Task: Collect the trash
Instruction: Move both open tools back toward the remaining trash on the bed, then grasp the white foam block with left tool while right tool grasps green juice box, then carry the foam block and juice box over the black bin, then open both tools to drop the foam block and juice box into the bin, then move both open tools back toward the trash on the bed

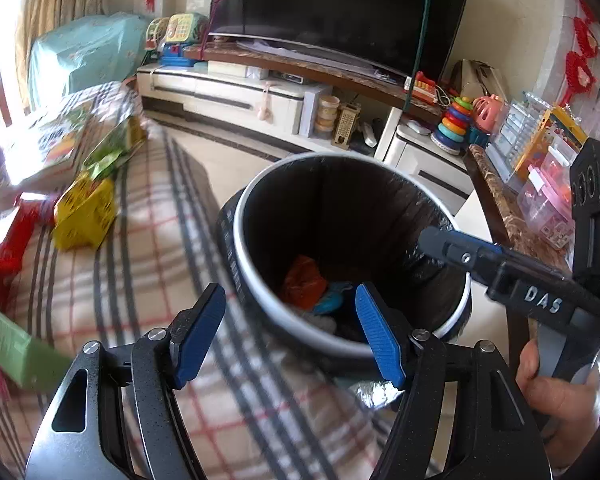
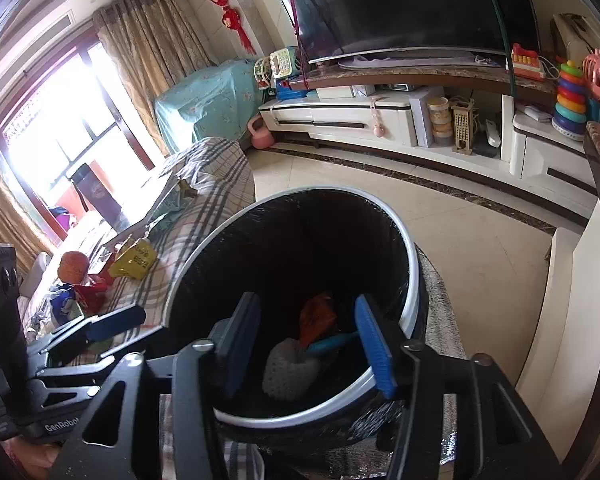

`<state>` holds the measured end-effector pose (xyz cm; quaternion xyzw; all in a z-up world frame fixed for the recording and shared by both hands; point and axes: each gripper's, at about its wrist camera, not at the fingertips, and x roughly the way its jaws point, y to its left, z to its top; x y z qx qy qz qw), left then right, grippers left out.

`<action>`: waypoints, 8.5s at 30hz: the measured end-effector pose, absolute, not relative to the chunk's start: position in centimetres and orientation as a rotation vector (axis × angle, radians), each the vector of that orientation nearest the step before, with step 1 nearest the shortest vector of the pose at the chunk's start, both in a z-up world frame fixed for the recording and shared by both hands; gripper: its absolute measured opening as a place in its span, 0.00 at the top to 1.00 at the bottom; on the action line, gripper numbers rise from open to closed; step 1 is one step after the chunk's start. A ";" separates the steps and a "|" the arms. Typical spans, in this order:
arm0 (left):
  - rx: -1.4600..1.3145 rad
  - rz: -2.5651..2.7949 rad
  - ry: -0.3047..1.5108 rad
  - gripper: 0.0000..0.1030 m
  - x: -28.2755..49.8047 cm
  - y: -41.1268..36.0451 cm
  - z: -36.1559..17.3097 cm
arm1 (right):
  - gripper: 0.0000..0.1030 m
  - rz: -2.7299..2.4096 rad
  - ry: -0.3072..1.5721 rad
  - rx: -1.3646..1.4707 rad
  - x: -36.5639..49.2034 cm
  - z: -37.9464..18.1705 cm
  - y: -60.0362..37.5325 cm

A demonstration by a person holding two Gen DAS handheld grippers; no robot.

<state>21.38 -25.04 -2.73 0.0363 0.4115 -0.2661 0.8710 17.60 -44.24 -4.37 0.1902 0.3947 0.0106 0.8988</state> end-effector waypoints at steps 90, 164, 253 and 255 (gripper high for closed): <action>-0.139 0.053 0.836 0.52 19.0 7.0 -5.2 | 0.65 0.437 0.863 0.140 21.8 -6.2 -19.5; 0.055 -0.568 0.851 0.52 18.3 -22.8 -1.3 | 0.68 0.017 0.710 0.362 13.4 -3.0 -42.8; -0.088 -0.278 0.833 0.23 11.2 -3.9 -3.8 | 0.09 0.307 0.821 0.355 14.5 -4.8 -28.4; -0.080 -0.283 0.841 0.23 11.6 -3.6 -4.1 | 0.09 0.313 0.832 0.357 14.9 -5.1 -28.1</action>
